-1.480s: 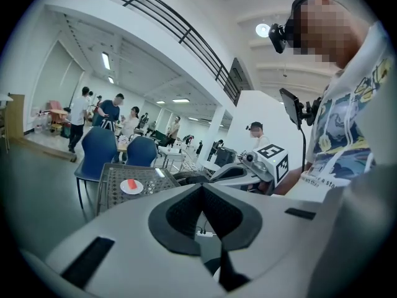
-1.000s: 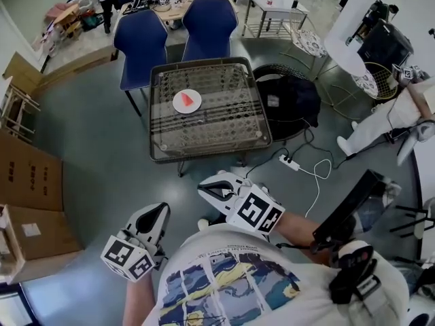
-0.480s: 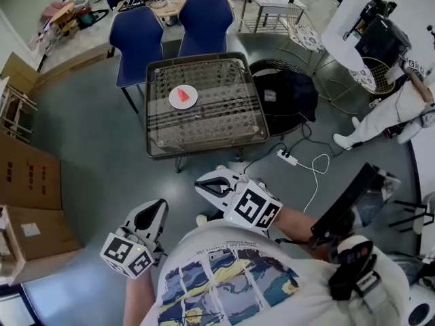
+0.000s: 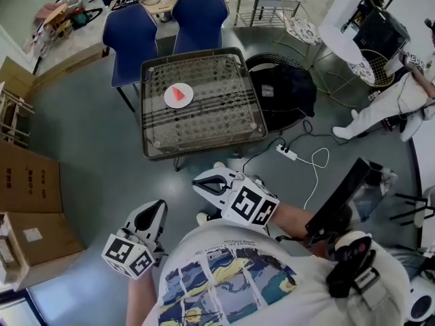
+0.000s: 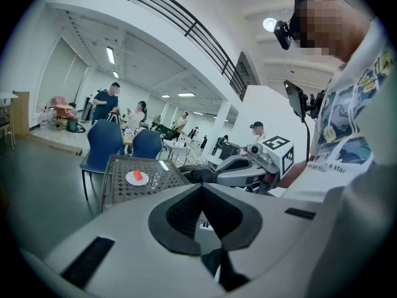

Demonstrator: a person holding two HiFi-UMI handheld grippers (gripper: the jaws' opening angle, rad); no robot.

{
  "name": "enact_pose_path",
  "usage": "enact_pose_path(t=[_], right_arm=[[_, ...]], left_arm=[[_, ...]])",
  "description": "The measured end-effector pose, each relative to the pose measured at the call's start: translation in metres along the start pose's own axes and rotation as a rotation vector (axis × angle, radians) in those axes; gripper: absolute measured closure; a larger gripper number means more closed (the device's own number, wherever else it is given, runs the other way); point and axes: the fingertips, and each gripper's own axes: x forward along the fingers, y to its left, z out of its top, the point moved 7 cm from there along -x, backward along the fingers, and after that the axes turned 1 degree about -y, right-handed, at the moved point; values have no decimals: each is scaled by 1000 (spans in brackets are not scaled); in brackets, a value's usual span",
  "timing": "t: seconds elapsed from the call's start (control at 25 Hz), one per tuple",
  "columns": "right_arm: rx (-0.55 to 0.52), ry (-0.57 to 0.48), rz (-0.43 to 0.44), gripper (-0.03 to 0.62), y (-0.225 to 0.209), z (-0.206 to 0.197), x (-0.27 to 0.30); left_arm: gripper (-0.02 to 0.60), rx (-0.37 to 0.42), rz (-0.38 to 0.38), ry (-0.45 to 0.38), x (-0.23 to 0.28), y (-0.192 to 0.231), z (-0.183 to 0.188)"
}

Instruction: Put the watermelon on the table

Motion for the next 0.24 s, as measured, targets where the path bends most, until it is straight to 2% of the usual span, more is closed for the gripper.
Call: enact_pose_path(t=[0.24], right_arm=[[3, 7, 11, 585, -22, -7, 11]], left_arm=[[572, -13, 6, 16, 16, 14, 0]])
